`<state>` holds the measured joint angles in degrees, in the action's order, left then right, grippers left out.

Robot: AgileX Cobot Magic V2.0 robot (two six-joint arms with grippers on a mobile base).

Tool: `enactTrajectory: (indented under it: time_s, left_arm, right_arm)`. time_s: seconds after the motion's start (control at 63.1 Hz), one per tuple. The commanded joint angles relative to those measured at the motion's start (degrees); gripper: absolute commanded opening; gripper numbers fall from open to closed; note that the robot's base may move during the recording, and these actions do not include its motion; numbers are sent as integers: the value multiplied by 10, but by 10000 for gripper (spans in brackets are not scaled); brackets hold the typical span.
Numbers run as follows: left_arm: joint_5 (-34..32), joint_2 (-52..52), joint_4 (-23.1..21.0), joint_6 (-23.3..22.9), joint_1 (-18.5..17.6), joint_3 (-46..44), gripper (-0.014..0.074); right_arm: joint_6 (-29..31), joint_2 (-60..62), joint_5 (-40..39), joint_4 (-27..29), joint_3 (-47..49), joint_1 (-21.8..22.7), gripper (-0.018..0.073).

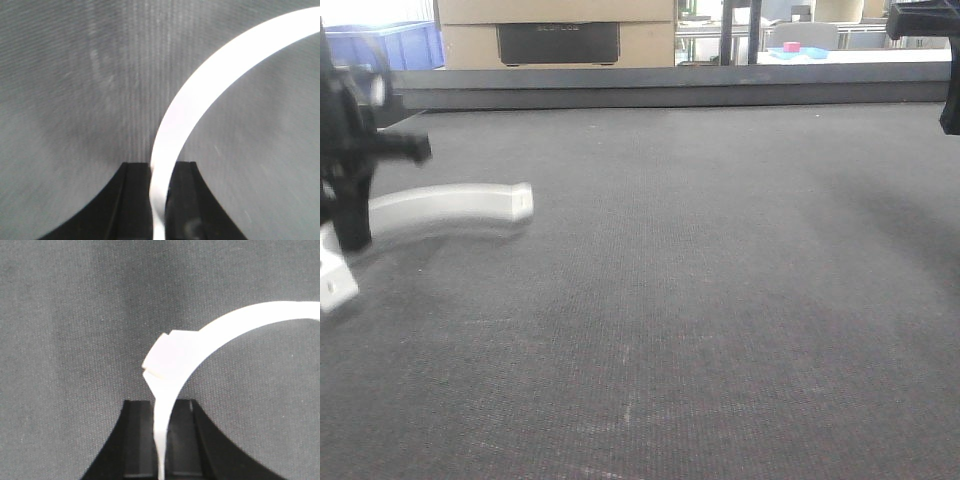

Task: Grab PVC pipe and place in blue bin
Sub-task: 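Lift both held pipe pieces up off the table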

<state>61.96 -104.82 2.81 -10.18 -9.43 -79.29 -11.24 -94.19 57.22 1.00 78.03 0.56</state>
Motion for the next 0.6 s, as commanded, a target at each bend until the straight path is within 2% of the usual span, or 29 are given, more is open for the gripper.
enactTrajectory:
  time_s: [0.0,0.285,0.428,0.587]
  left_arm:
    - [4,48,0,-1,1,-2,-111]
    - [-29,121,0,-13,1,-2,-111]
    - [-84,150,-3,-27,1,2,-111]
    - [-155,185,-22,-27,1,30,-111]
  right_arm:
    - [2,5,3,-2,1,4,-168]
    - [10,34,-20,-6,-1,-3,-168]
    - [43,62,-55,-22,-26,-30,-168]
    - [43,101,-127,-31,-87,-47,-168]
